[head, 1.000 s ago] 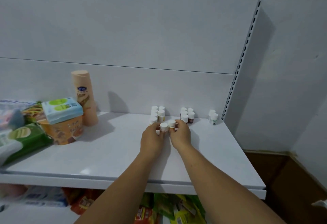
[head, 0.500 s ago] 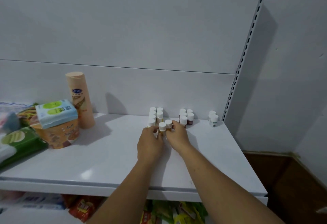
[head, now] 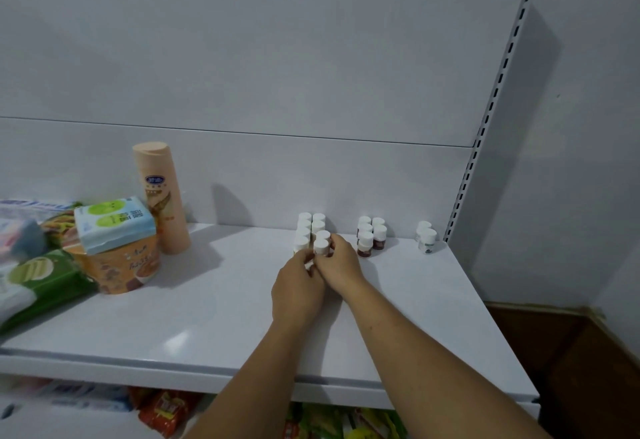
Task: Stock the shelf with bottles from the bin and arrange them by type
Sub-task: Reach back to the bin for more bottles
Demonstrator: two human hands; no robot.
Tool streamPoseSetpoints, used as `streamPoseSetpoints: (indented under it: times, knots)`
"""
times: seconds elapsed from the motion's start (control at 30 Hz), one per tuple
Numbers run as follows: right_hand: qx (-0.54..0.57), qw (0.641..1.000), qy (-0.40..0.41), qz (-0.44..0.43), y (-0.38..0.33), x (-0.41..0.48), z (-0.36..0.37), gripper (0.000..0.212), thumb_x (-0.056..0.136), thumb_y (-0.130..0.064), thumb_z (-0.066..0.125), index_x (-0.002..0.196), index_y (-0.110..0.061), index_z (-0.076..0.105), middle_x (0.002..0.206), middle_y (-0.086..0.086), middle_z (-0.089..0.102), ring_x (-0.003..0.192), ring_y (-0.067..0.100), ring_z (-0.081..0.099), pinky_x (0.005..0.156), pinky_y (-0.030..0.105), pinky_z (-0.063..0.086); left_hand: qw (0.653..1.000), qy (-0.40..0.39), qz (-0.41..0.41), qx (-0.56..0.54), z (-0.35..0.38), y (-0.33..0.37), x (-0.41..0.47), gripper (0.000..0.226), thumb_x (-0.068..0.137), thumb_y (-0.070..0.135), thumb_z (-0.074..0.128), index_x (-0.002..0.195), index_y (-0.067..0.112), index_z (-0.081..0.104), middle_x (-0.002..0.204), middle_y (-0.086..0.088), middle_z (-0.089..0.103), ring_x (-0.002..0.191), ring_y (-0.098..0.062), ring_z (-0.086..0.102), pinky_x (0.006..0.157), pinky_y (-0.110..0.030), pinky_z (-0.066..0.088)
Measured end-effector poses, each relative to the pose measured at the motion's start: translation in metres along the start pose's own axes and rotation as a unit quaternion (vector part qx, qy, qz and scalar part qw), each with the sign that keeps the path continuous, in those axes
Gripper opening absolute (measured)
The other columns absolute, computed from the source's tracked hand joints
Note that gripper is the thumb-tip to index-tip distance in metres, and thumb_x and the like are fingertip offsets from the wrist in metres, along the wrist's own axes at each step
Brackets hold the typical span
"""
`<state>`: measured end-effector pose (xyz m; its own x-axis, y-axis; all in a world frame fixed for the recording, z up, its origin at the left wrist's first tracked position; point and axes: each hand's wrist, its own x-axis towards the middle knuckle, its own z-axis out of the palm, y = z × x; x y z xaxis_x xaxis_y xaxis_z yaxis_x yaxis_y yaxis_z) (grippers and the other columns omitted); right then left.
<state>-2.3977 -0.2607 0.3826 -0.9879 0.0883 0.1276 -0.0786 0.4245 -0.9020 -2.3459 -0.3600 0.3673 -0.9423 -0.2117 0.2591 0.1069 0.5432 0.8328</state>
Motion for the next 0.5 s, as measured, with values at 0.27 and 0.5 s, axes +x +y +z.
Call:
streamPoseSetpoints:
  times: [0.27,0.5]
  knots:
    - [0.002,1.000,-0.018,-0.020,0.004,0.002,-0.001,0.007,0.094,-0.023,0.060,0.099,-0.020,0.064,0.095,-0.005,0.072,0.090,0.014,0.066,0.073,0.027,0.049,0.990,0.100,-0.051,-0.091,-0.004,0.002,0.000,0.027,0.103,0.024,0.055,0.130,0.023,0.056,0.135,0.004,0.059,0.107,-0.011,0.062,0.094,-0.033,0.051]
    - [0.007,1.000,-0.012,-0.026,0.016,0.005,0.003,0.012,0.095,-0.037,0.062,0.098,-0.026,0.067,0.094,-0.009,0.075,0.091,0.011,0.070,0.086,0.034,0.057,0.999,0.029,-0.028,-0.023,-0.002,0.006,-0.002,0.018,0.096,0.021,0.048,0.108,0.034,0.052,0.104,0.012,0.066,0.090,-0.008,0.063,0.078,-0.035,0.050]
